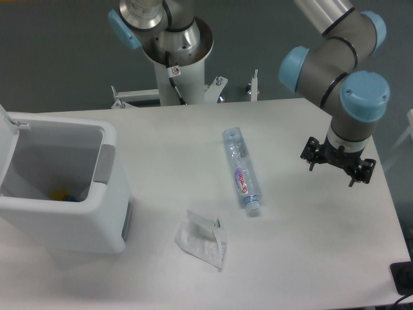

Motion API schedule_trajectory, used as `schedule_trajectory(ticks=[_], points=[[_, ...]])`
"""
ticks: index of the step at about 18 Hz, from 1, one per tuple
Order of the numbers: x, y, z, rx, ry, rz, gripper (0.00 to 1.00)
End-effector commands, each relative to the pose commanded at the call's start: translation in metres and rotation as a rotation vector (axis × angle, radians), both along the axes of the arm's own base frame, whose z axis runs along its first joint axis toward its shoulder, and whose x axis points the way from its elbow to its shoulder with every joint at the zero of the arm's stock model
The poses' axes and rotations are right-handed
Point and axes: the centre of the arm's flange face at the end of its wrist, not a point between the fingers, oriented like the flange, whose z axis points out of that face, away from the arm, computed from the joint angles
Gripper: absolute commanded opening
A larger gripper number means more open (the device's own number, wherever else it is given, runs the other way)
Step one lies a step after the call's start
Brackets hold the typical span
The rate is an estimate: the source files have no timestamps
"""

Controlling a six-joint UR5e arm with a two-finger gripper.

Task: Place the trash in the trash can
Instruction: 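Move the gripper from rest toward the clear plastic bottle, then lower the open gripper over the middle of the bottle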

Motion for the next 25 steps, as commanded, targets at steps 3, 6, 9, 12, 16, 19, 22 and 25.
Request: schedule_trajectory(ticks=[3,6,9,12,16,19,22,25], points=[[0.001,0.001,-0.002,-0.002,-0.002,0.002,1.0],[0.001,0.003,-0.003,-0.003,-0.004,-0.001,1.0],[0.003,0.005,-0.007,0.008,-0.003,0.002,1.0],[0.008,0.006,-0.014,0.038,-0.023,0.005,1.0],[0.023,-0.002,-0.036,0.021,-0.069,0.003,1.0],[0.039,-0.009,-0.064,0.0,-0.11,-0.001,1.0],[0.05,-0.011,-0.079,-0.012,-0.143,0.02,1.0],[0.052,-0.006,-0.075,0.035,-0.157,0.113,1.0]])
